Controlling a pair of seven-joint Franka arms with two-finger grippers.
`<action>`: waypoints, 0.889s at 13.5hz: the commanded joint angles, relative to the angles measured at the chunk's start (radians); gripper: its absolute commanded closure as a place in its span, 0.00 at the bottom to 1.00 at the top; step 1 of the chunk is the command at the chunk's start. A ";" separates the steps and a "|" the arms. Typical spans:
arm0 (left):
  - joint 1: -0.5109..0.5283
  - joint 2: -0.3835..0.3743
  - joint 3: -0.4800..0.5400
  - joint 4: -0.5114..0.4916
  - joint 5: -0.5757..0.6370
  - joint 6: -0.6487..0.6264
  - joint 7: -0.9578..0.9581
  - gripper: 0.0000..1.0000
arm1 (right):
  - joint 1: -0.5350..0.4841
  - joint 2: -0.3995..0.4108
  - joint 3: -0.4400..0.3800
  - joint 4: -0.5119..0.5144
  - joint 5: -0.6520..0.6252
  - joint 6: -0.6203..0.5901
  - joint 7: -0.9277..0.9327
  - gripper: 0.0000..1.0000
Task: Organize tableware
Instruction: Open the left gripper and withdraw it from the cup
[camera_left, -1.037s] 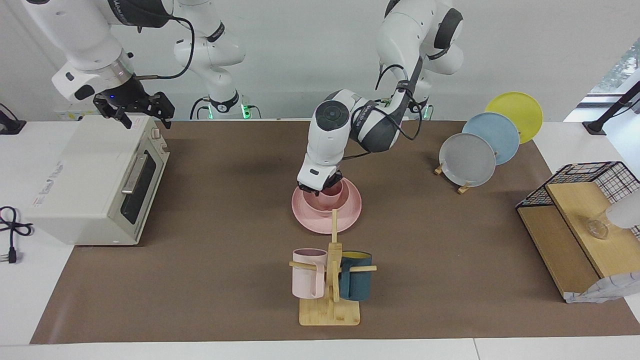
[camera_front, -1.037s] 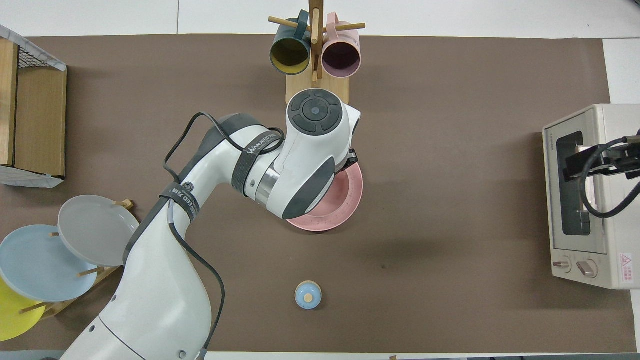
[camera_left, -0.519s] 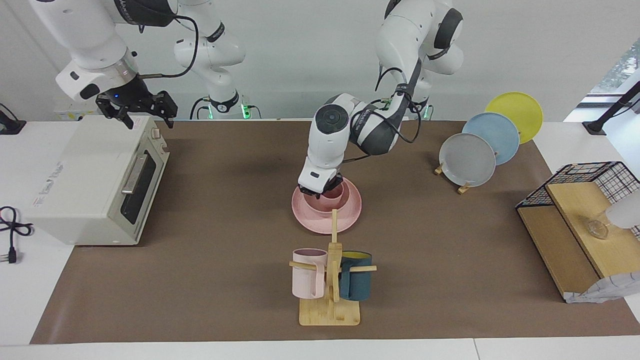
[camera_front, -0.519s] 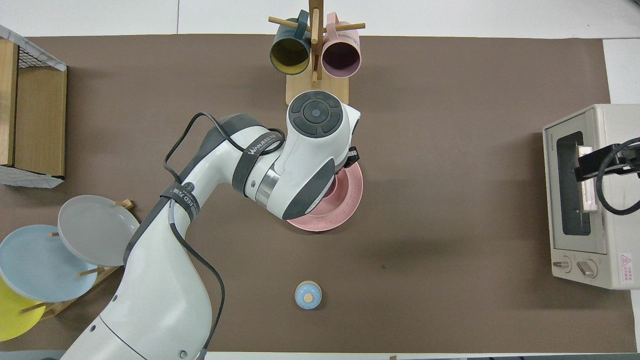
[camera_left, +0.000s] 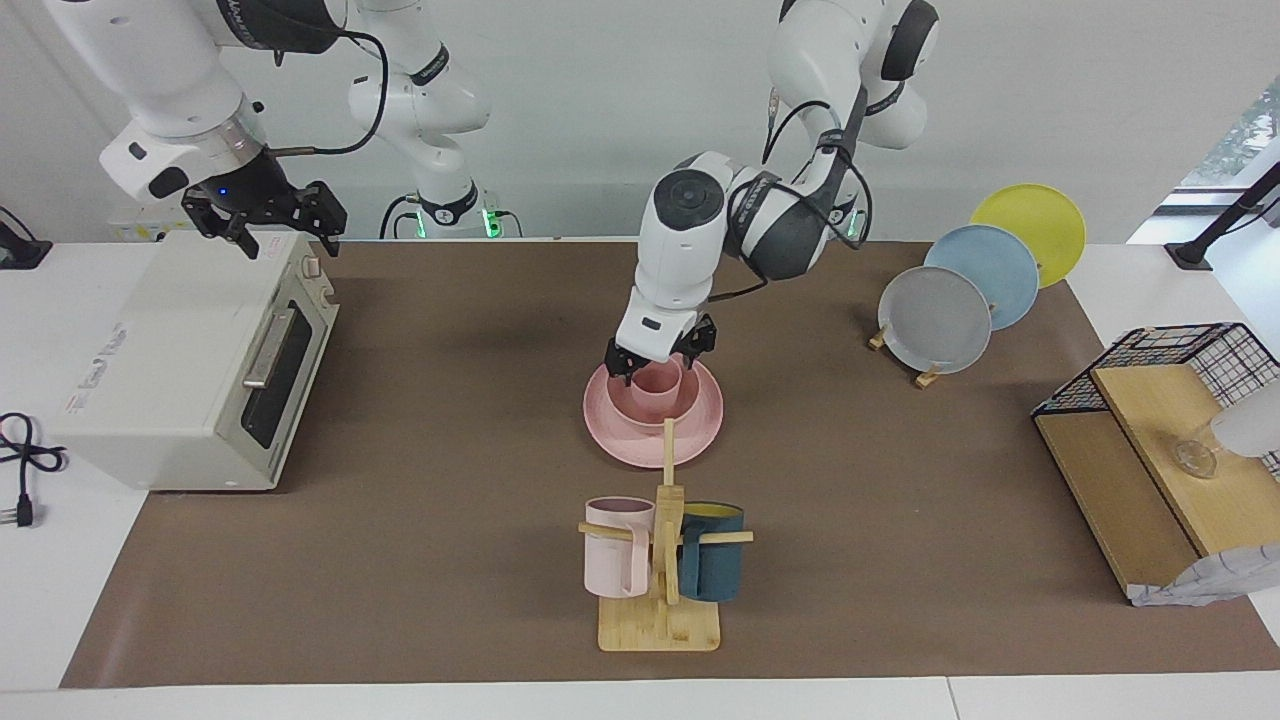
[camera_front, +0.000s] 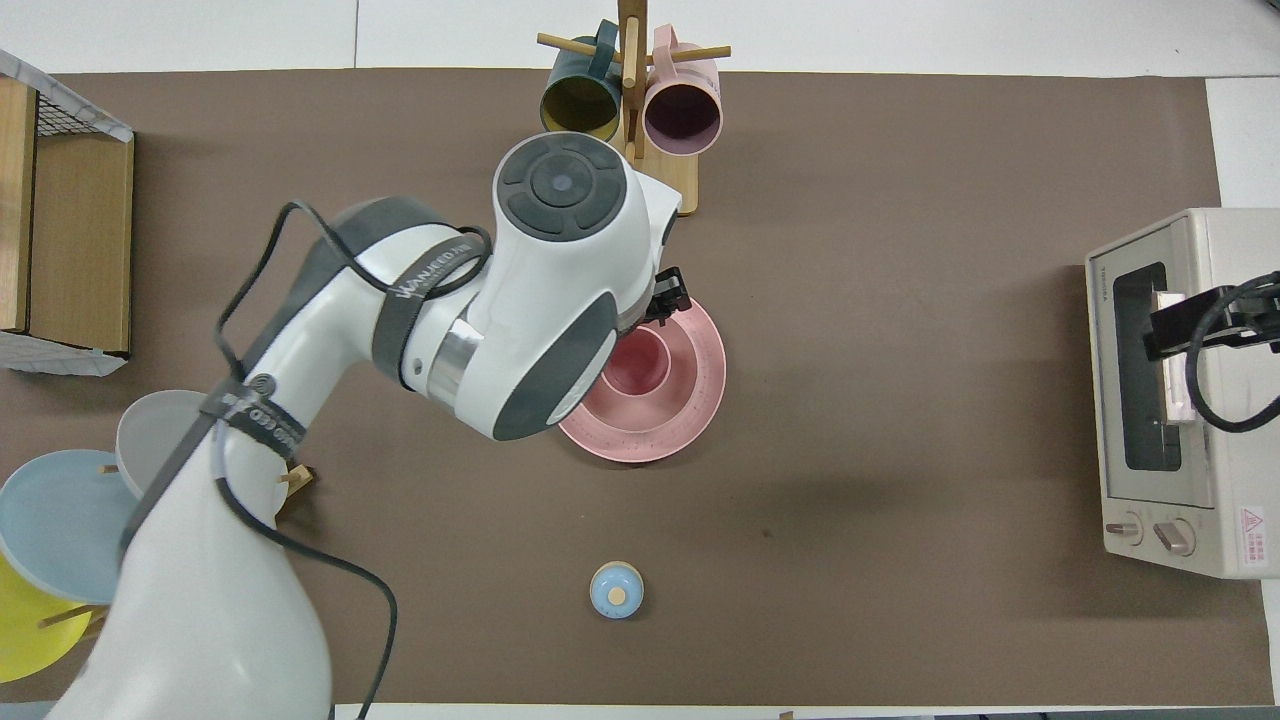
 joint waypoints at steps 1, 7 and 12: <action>0.083 -0.116 -0.002 -0.023 -0.030 -0.118 0.093 0.00 | -0.012 0.004 0.004 0.012 -0.002 -0.002 -0.023 0.00; 0.424 -0.280 0.004 -0.038 -0.036 -0.284 0.519 0.00 | -0.009 -0.002 0.002 0.011 -0.002 -0.025 -0.020 0.00; 0.572 -0.381 0.009 -0.202 -0.024 -0.227 0.753 0.00 | 0.006 0.004 -0.003 0.008 -0.002 0.005 -0.020 0.00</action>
